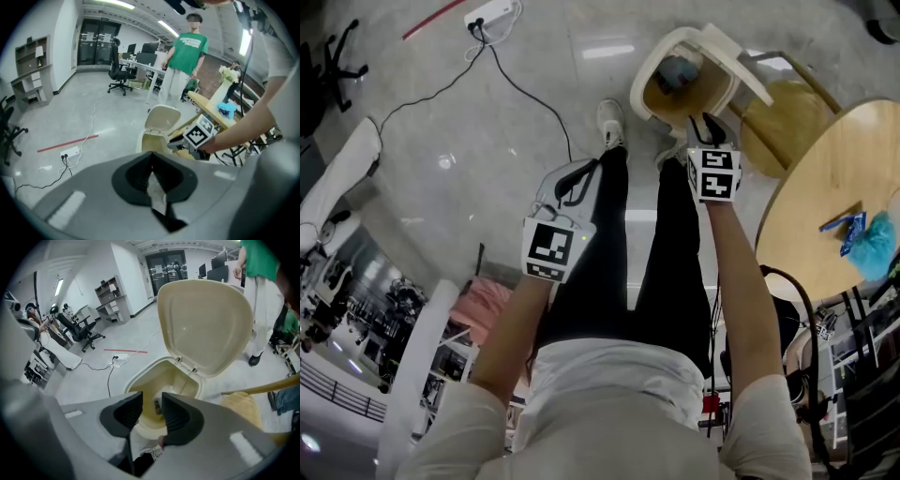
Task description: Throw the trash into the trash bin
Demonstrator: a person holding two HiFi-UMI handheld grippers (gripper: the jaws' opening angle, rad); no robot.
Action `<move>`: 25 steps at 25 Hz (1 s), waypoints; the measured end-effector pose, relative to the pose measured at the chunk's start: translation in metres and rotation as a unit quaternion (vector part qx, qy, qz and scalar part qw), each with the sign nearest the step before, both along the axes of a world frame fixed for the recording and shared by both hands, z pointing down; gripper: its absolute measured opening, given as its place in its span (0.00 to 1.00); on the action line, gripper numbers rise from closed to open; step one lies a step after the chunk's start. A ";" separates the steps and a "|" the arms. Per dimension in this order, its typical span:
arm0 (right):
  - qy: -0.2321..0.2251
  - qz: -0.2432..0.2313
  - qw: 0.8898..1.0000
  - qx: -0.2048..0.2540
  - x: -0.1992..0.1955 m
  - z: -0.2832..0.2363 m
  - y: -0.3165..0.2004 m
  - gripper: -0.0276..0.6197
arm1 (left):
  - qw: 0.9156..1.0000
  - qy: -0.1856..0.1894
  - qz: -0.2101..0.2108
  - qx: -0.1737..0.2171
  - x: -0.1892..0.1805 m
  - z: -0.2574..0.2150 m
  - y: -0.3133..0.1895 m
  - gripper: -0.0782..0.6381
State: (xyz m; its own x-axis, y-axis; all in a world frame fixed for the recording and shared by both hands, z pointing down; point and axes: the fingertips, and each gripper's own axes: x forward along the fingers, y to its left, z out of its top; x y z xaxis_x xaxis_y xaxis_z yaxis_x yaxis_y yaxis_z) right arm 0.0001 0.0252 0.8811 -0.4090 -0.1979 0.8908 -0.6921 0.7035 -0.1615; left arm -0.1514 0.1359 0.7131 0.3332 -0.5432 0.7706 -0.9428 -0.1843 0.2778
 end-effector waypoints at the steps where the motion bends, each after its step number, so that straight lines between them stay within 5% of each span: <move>1: 0.000 -0.002 1.000 0.000 0.001 -0.003 0.001 0.24 | 1.000 -0.001 0.001 0.001 0.001 -0.002 -0.001 0.12; 25: -0.056 -0.010 0.998 0.029 0.014 -0.141 0.002 0.05 | 0.999 -0.009 0.018 0.039 0.036 -0.095 -0.029 0.12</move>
State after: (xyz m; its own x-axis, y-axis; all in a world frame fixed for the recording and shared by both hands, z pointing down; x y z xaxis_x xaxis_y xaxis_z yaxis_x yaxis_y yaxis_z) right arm 0.0142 0.0273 0.7400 -0.5097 -0.2378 0.8269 -0.6578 0.7271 -0.1964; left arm -0.1153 0.1068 0.6178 0.3406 -0.5899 0.7321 -0.9397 -0.2391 0.2445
